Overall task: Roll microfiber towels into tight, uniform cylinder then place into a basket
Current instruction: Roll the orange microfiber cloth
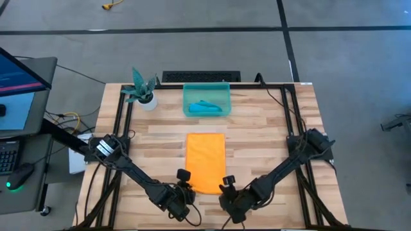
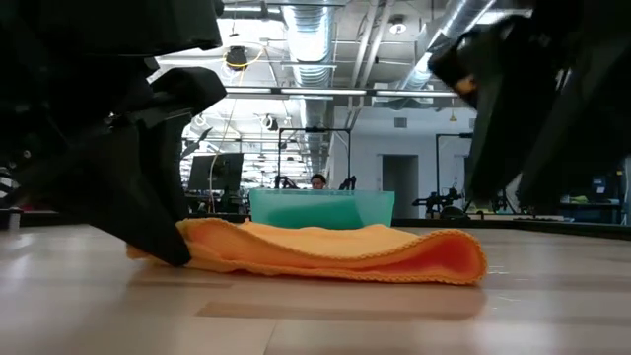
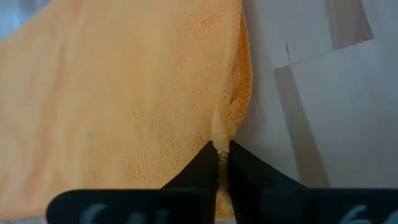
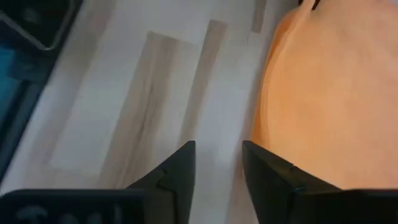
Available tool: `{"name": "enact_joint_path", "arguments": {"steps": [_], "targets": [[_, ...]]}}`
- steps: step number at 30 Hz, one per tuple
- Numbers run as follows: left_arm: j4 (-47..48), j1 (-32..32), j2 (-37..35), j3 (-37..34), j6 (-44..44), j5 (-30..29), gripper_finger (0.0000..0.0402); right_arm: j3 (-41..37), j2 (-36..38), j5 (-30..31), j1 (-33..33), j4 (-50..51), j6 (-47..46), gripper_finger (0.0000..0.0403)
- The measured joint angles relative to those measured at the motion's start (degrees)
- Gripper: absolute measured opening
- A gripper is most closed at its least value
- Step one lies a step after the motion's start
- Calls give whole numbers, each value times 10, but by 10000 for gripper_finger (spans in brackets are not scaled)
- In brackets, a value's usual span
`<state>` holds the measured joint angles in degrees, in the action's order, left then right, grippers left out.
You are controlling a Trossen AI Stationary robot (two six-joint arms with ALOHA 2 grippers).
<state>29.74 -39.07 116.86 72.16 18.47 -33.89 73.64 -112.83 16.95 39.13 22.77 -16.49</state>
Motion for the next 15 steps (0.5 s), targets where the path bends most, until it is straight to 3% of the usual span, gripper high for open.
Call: {"name": "enact_joint_path", "arguments": {"steps": [9,15], "targets": [[1,-1,0,1,9,5,7,4,-27,7,-9,2,19,230],[5,-1,-1,1,16,6,11,71,-27,3,-13,90,18,238]]}}
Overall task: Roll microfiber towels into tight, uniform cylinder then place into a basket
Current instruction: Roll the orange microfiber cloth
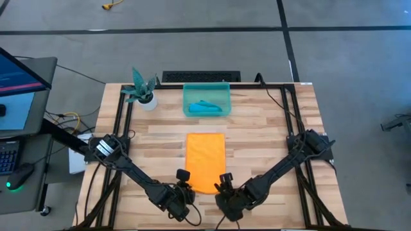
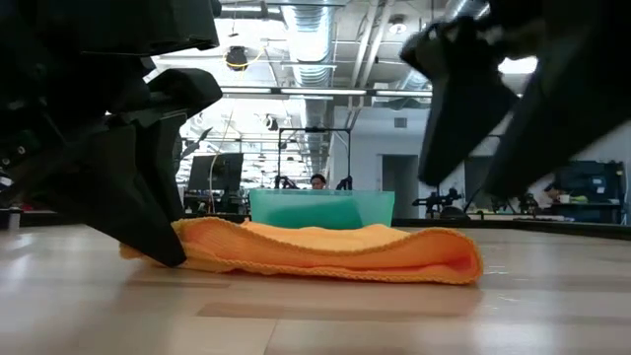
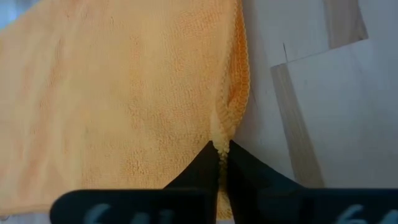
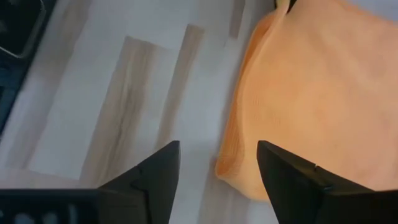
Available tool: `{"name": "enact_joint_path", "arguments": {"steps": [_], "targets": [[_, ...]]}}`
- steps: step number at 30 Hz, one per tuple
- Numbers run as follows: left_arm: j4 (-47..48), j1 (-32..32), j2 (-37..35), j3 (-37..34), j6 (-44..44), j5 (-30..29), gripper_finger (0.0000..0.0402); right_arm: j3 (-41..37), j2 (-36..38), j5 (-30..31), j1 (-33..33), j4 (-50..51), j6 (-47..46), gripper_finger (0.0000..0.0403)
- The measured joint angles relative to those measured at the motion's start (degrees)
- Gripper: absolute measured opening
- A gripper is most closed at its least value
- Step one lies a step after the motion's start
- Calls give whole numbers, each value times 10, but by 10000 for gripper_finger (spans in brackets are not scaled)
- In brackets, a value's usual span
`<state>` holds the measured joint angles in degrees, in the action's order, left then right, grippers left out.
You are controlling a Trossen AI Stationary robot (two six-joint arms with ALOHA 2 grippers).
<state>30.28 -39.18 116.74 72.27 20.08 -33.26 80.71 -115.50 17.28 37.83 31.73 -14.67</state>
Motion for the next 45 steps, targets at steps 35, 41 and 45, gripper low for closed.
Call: {"name": "enact_joint_path", "arguments": {"steps": [35,41,45], "targets": [[3,0,-1,1,7,1,10,-112,2,-5,-29,-106,-5,217],[6,0,-1,1,7,1,10,-113,2,-15,-34,-113,-5,155],[22,0,-2,2,25,1,10,-113,1,-18,-36,-117,-3,89]]}}
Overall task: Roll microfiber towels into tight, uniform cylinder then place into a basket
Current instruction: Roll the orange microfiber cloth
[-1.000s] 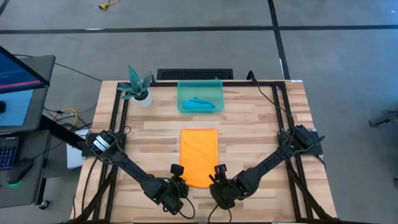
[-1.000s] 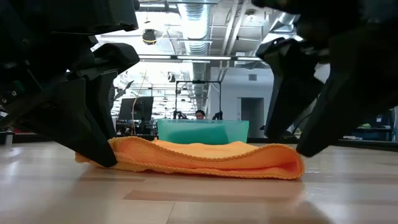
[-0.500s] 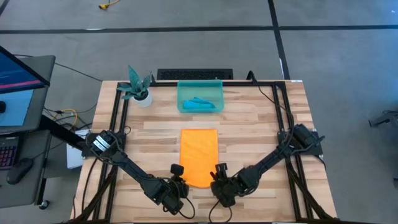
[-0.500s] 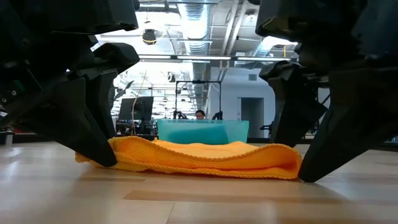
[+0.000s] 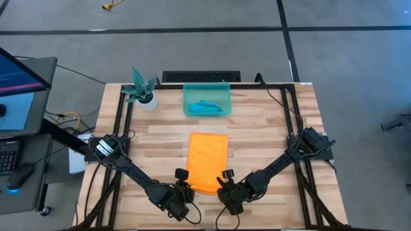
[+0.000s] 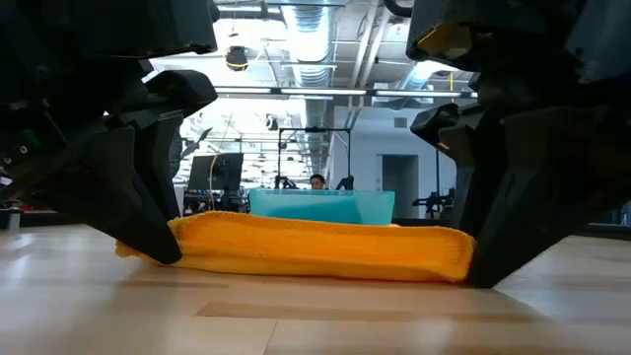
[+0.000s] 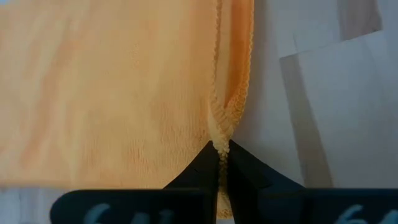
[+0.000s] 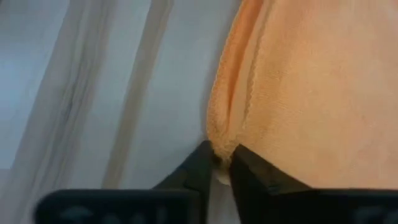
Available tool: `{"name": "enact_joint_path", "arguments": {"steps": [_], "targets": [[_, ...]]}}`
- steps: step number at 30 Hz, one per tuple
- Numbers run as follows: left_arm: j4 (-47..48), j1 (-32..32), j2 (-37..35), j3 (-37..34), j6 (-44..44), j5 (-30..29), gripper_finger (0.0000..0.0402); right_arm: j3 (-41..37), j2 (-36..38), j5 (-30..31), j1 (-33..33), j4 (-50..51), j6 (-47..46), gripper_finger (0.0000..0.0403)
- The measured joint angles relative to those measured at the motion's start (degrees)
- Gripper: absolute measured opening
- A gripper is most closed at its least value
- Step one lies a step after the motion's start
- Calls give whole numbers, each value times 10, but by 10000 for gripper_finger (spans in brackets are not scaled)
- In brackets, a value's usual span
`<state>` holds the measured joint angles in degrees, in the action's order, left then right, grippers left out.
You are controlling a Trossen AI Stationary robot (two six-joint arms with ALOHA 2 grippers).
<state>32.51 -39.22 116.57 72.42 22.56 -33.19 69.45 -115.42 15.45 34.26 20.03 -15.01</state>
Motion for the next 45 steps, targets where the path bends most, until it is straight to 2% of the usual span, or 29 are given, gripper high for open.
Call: {"name": "enact_joint_path", "arguments": {"steps": [4,6,13,18,24,33,40,45], "targets": [[12,0,0,0,10,-2,10,0,-1,11,-1,0,12,25],[14,-2,0,0,11,-2,10,2,-1,17,-1,4,18,10],[21,-14,0,0,8,-3,10,44,-4,15,4,44,20,24],[99,-24,0,33,43,-10,10,78,-4,35,21,80,20,6],[167,-48,0,76,76,-39,10,119,-4,69,44,113,20,18],[280,-86,0,152,146,-56,10,177,-3,74,70,114,20,5],[331,-104,0,183,175,-151,10,189,-2,81,77,121,19,15],[338,-78,0,178,167,-171,10,189,-2,140,74,185,-26,6]]}}
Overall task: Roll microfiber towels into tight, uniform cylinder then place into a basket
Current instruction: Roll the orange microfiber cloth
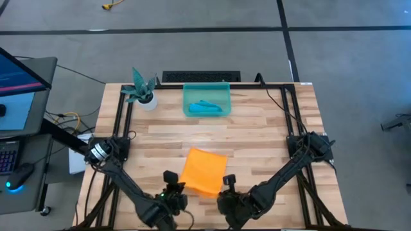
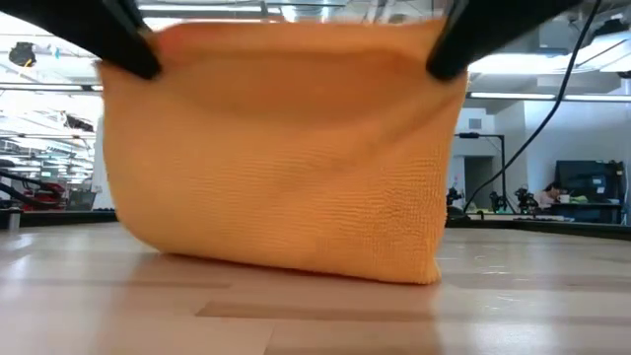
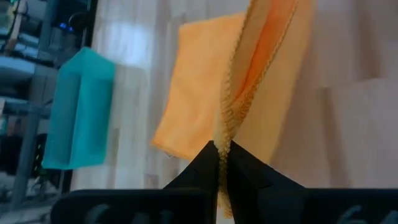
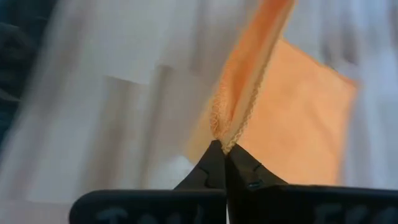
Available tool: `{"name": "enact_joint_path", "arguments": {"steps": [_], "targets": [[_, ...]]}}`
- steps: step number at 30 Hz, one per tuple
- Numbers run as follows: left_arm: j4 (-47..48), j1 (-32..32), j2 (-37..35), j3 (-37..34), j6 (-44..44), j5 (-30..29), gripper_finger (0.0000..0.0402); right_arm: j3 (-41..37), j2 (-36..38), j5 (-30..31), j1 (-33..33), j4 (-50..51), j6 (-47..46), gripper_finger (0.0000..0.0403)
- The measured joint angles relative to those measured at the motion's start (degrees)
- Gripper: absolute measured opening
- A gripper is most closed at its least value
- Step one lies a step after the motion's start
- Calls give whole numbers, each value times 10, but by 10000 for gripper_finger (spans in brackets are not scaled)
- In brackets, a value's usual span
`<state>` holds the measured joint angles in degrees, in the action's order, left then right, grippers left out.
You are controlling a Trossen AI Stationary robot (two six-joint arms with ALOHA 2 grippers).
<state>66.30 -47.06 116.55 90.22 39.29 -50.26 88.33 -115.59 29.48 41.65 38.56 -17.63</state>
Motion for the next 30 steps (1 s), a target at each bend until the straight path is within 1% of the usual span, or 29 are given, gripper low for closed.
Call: {"name": "enact_joint_path", "arguments": {"steps": [4,7,16,21,24,30], "targets": [[6,33,0,-11,0,-3,10,0,0,46,-11,65,-68,9],[8,57,0,-19,0,-9,10,-8,1,67,-23,81,-99,15],[1,113,0,-62,15,-17,10,-63,1,69,-66,85,-144,7],[-37,130,0,-83,4,-26,10,-82,1,66,-91,89,-175,13],[-59,142,1,-95,-7,-27,10,-93,1,66,-101,91,-196,10],[-74,163,1,-98,-11,-27,10,-99,1,52,-103,86,-200,9]]}}
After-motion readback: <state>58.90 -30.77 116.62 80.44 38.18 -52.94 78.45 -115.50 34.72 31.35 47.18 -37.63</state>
